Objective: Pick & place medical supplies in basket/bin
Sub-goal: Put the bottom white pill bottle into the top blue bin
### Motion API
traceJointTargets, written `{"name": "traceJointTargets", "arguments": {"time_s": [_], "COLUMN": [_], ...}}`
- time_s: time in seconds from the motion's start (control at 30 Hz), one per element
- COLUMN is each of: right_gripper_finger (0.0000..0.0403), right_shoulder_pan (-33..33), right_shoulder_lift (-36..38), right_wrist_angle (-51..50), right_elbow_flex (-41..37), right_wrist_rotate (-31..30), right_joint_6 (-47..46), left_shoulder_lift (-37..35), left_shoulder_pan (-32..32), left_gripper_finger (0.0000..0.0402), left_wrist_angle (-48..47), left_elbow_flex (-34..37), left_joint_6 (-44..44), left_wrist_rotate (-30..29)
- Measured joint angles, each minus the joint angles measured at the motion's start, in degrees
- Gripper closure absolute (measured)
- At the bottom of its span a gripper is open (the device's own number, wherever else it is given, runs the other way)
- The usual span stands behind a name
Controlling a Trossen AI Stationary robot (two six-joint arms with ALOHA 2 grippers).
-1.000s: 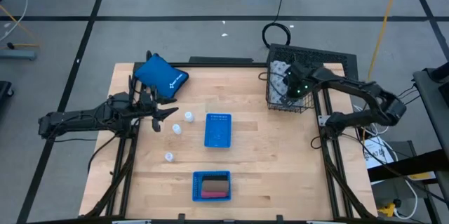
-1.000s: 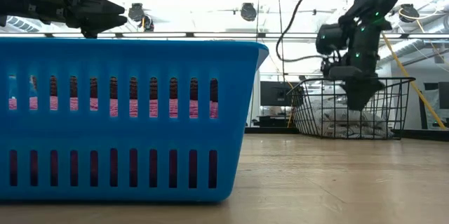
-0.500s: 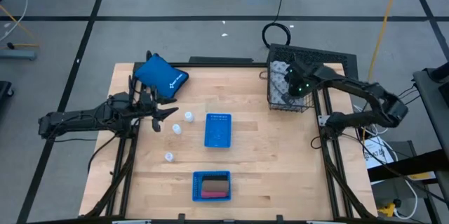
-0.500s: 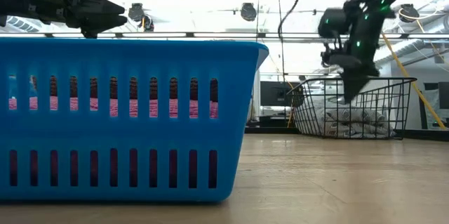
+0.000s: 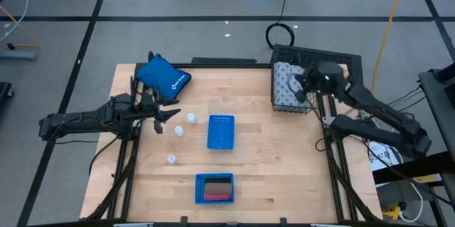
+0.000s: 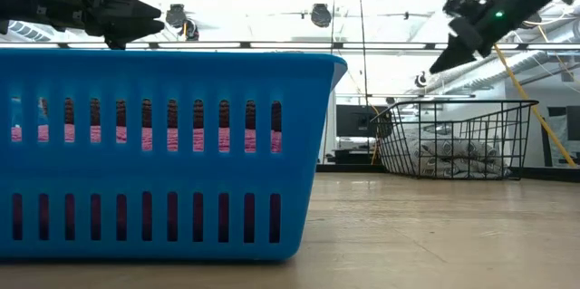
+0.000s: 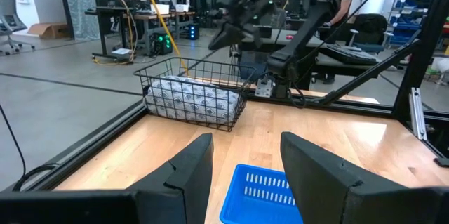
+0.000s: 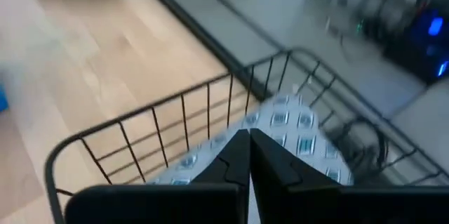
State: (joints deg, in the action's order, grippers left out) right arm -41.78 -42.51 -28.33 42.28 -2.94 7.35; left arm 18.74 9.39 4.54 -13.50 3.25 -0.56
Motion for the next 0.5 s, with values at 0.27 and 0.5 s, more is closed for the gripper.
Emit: {"name": "traceJointTargets", "arguments": {"time_s": [0.27, 0.5], "right_gripper_finger": [0.0403, 0.0403], "right_shoulder_pan": [2.9, 7.4], "right_shoulder_lift": [16.4, 22.7], "right_wrist_angle": [10.8, 17.2], "right_elbow_flex": [-12.0, -19.0], "right_wrist_rotate": [0.1, 3.6], "right_joint_6": [-1.3, -5.7], "left_shoulder_lift": [0.0, 0.0], "left_shoulder_pan": [0.0, 0.0], "left_gripper_finger": [0.0224, 0.0224], "left_wrist_angle": [0.0, 0.0], "left_elbow_flex": [0.0, 0.0], "left_joint_6": [0.0, 0.0], "left_wrist_rotate": [0.0, 0.0]}}
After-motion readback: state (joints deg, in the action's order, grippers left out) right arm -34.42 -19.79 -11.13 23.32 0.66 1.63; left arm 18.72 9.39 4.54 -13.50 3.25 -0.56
